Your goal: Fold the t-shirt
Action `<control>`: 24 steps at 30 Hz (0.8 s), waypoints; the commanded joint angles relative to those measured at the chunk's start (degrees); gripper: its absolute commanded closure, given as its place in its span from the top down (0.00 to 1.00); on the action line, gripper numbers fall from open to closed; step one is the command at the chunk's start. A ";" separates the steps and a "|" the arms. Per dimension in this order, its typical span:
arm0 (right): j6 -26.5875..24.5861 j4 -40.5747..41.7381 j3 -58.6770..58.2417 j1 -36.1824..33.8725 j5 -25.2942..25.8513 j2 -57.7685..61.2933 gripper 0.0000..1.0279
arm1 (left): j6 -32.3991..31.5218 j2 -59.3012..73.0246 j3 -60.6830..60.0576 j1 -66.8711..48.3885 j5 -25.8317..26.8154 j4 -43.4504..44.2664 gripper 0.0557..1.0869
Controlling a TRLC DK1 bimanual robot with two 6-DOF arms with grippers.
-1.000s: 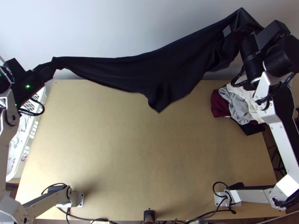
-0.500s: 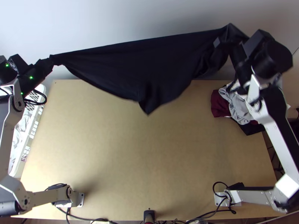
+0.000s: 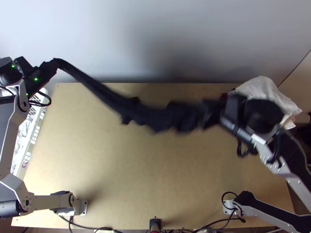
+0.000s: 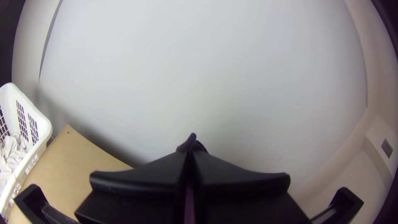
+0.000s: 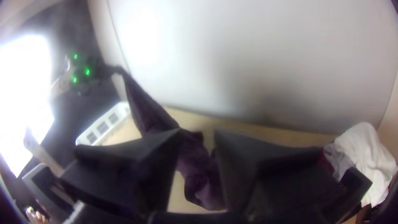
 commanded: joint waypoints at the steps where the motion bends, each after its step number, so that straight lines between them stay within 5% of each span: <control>1: -2.24 -7.45 -17.27 4.54 -6.79 -5.07 0.96 | 0.52 0.15 -0.41 -0.83 -0.08 0.26 0.03; 16: -1.71 -0.24 -37.84 7.26 -11.19 -8.23 0.95 | 1.92 -0.55 -0.49 -2.32 -1.48 0.69 0.03; 24: 2.15 7.23 -43.38 10.60 -14.18 -0.32 0.95 | 1.75 -0.64 -0.84 -3.11 -2.63 0.78 0.03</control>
